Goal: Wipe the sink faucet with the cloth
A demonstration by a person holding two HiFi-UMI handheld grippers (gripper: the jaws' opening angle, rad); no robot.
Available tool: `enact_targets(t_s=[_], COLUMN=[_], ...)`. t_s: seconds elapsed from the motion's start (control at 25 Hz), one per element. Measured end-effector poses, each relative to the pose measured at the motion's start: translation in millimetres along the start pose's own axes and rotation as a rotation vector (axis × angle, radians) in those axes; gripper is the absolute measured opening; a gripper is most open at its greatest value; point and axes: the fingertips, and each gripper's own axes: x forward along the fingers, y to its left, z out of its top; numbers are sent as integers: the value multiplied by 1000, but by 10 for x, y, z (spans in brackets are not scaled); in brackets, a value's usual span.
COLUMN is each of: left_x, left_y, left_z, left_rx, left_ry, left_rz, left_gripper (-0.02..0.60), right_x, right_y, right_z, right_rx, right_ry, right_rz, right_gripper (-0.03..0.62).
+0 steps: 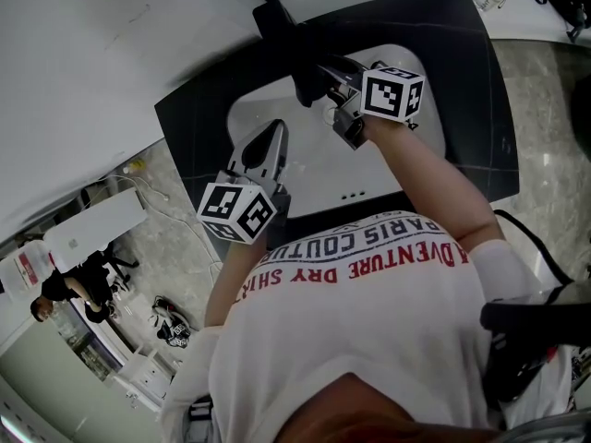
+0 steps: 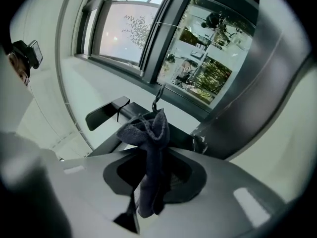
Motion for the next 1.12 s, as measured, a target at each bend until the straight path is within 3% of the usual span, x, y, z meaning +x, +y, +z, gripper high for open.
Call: enact_targets(t_s=[0.32,0.6,0.72,1.12], left_x=[20,24,20,-9], left_y=[79,50,41,33], left_z=[5,1,-9,-51], left_rx=[-10,-15,-15,-16], left_ry=[-1,0,-3,-4], left_rz=[2,-1,-3,10], left_gripper=[2,2,2,2], right_x=[30,-40,-45,21], right_y=[-303,-376,-300,47], right_z=[-157,-158,-142,18], right_rx=[-67,-68,-33,130], right_ry=[72,75,47,-56], right_rz=[-197,-268,-208,114], right_gripper=[77,77,77,77])
